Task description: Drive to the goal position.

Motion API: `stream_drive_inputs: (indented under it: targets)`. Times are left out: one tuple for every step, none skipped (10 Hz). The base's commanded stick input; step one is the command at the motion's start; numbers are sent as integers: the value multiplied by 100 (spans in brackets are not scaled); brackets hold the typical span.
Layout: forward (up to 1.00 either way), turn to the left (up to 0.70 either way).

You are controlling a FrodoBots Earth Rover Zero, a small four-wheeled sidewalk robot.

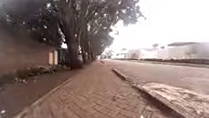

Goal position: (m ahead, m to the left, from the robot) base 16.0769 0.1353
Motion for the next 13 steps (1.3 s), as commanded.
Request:
stream_drive_inputs:
  targets:
    - [70,0]
    - [70,0]
    - [70,0]
    - [70,0]
    - [70,0]
    - [70,0]
    - [70,0]
    - [70,0]
    - [70,0]
    - [70,0]
    - [70,0]
    - [70,0]
    - [70,0]
